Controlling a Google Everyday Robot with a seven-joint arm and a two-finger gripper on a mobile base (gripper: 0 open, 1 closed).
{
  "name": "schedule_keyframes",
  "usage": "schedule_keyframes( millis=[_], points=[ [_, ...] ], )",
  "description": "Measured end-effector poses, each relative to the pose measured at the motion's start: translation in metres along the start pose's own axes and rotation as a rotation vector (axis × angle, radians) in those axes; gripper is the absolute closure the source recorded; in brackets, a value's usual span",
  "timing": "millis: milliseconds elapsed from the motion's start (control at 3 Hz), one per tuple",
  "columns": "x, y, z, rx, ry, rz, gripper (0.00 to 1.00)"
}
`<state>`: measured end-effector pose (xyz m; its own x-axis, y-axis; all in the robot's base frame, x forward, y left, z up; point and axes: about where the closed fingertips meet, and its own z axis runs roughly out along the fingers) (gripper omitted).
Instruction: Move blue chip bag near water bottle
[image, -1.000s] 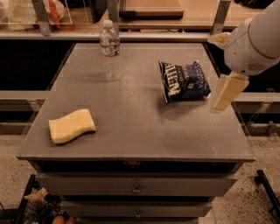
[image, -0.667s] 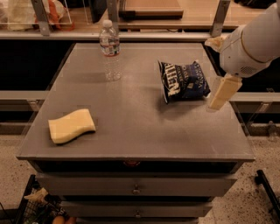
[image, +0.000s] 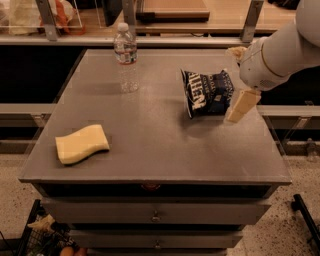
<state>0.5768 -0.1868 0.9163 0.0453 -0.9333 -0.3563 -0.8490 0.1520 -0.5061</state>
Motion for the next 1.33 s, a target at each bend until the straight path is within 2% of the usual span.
schedule_keyframes(
  millis=[333, 667, 1000, 1333],
  points=[
    [-0.006, -0.004, 0.017, -0.008, -0.033, 0.001, 0.00],
    [-0.010, -0.005, 0.030, -0.025, -0.055, 0.005, 0.05],
    [-0.011, -0.003, 0.038, -0.041, -0.067, 0.008, 0.21],
    [-0.012, -0.002, 0.043, -0.052, -0.073, 0.009, 0.44]
  ],
)
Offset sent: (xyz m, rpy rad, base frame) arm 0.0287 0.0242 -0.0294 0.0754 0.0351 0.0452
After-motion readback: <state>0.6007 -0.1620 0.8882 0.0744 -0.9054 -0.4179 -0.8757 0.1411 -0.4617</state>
